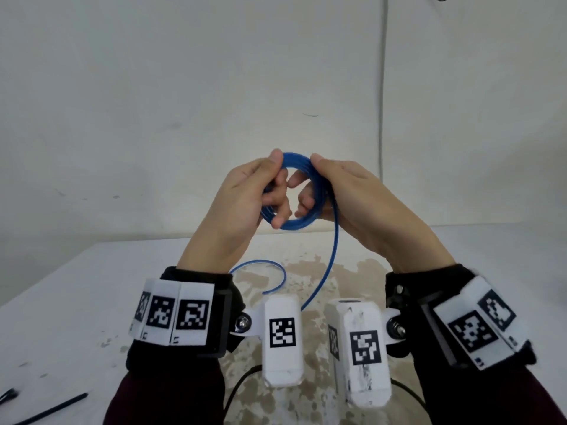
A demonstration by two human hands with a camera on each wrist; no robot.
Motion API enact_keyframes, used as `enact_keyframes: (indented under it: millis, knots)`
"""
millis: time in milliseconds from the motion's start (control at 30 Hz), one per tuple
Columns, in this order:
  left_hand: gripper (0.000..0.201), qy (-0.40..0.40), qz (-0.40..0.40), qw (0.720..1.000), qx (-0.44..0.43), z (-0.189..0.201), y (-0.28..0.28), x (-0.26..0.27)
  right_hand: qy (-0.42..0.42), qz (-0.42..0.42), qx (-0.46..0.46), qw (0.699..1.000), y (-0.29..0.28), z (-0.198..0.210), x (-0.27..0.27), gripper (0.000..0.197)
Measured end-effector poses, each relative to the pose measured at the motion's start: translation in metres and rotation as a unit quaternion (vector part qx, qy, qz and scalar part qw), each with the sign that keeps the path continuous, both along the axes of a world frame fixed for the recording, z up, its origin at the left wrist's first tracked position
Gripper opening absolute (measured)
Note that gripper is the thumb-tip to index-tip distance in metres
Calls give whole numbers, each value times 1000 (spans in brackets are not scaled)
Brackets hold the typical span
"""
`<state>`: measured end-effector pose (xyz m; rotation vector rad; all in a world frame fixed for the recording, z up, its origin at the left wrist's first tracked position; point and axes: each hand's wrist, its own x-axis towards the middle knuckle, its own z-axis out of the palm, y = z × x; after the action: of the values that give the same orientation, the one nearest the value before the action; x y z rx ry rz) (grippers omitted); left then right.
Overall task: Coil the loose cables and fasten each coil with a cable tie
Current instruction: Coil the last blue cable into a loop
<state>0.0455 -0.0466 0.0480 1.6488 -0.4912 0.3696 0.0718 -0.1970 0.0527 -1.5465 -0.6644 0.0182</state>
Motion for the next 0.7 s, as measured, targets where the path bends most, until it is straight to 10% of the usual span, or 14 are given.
enact_keyframes:
  millis: [700]
  knots:
    - [35, 51, -22, 998, -21, 0, 2, 0, -2, 0, 0, 1000, 6, -7, 6, 43]
